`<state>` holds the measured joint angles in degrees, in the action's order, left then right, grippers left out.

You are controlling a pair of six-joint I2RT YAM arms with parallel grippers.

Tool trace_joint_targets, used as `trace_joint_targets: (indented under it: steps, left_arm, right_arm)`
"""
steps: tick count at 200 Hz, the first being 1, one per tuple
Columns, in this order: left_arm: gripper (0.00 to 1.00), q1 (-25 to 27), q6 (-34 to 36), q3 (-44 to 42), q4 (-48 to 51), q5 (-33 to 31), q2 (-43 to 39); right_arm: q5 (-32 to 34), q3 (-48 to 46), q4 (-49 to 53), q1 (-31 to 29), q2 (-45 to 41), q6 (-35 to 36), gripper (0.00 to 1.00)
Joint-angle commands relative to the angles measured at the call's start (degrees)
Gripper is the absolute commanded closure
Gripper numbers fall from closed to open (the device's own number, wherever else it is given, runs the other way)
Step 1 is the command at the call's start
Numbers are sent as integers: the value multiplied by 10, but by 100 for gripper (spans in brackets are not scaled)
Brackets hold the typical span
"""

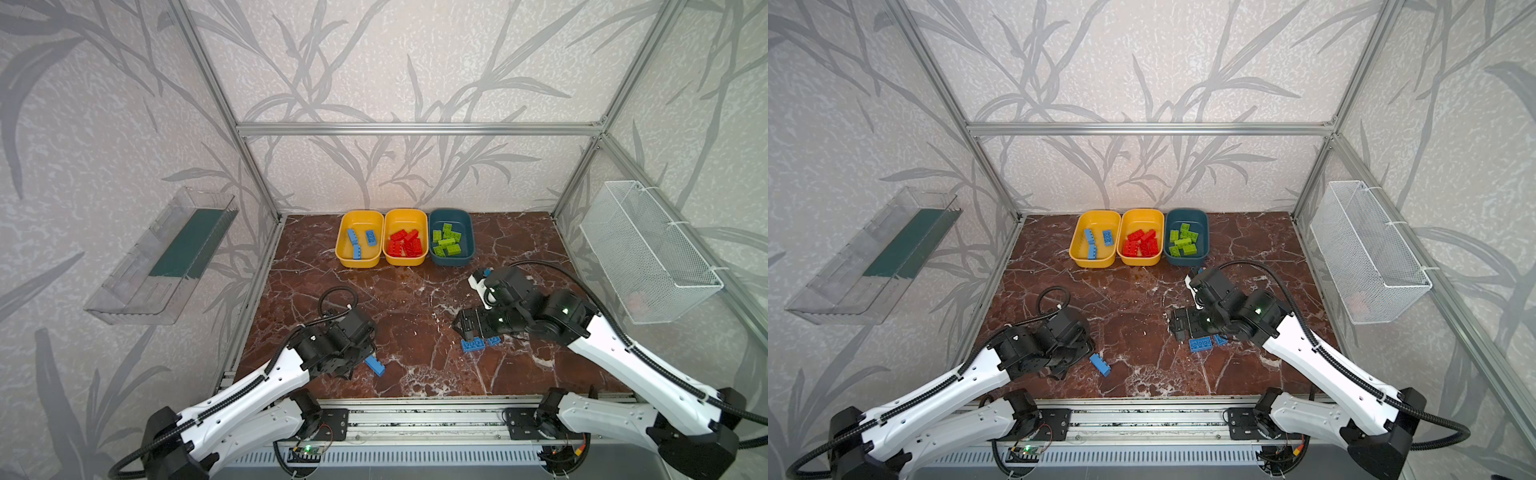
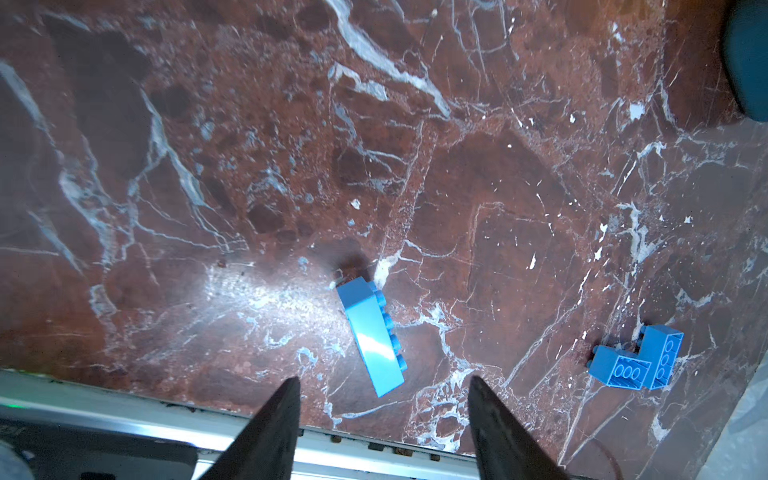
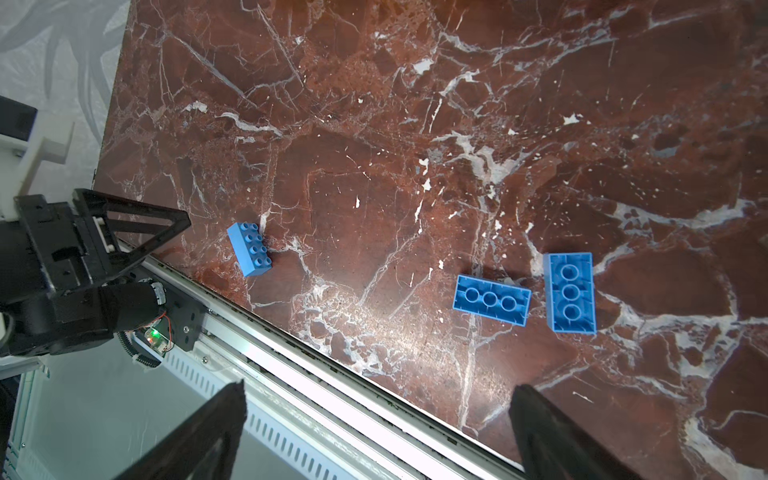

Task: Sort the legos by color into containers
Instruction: 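Grasp a loose blue brick with the left gripper while the right gripper approaches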

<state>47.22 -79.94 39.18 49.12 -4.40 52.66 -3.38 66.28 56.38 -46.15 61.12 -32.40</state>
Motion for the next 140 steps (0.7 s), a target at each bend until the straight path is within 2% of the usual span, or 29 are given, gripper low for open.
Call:
trace_joint_targets:
  steps: [1, 106, 140]
  left_arm:
    - [36, 18, -72, -27, -50, -8, 18]
    - [37, 26, -65, -60, -120, 39, 130]
    - [42, 25, -51, -50, -122, 49, 169]
  right_arm:
    - [24, -13, 28, -4, -37, -14, 1]
    - [44, -48, 46, -4, -89, -38, 1]
    - [45, -61, 45, -4, -91, -56, 1]
